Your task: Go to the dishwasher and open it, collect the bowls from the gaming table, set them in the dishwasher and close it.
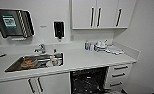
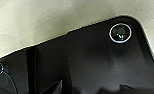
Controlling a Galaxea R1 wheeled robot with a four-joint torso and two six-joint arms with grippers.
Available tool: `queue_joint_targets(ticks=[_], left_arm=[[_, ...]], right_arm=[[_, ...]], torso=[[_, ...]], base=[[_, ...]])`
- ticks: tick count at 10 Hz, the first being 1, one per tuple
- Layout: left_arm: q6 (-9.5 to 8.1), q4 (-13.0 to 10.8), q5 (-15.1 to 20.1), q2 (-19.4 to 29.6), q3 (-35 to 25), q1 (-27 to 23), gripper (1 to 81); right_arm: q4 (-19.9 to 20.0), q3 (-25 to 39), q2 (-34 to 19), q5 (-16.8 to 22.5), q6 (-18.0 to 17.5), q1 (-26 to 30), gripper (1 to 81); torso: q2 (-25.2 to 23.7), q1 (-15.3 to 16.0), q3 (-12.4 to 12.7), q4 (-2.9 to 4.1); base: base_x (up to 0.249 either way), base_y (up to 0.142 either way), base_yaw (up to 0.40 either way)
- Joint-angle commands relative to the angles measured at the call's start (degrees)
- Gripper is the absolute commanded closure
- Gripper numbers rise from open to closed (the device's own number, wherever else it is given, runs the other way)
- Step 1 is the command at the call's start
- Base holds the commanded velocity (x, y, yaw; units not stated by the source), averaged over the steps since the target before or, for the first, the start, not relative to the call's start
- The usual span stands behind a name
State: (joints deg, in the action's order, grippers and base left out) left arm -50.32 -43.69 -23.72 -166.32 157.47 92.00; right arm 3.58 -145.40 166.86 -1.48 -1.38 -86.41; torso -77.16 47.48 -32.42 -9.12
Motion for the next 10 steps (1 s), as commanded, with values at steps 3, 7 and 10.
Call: queue_joint_targets(ticks=[3, 7, 10], left_arm=[[0.31, -2.72, 1.93, 0.19, 0.56, -1.52, 1.0], [0.4, -2.8, 2.19, -0.07, 0.65, -1.6, 1.0], [0.93, -2.72, 3.6, -0.34, 0.65, -1.6, 1.0]], right_arm=[[-0.16, -0.23, -0.1, 3.32, -0.2, 1.63, 1.0], [-0.59, -0.23, 0.42, 3.32, -0.2, 1.54, 1.0], [-0.68, -0.23, 0.78, 3.32, -0.12, 1.54, 1.0]], torso=[[7.08, -4.59, 0.02, 0.0], [14.97, -9.68, 0.02, 0.0], [21.14, -13.66, 0.02, 0.0]], base=[[0.0, 0.0, 0.0], [0.0, 0.0, 0.0], [0.0, 0.0, 0.0]])
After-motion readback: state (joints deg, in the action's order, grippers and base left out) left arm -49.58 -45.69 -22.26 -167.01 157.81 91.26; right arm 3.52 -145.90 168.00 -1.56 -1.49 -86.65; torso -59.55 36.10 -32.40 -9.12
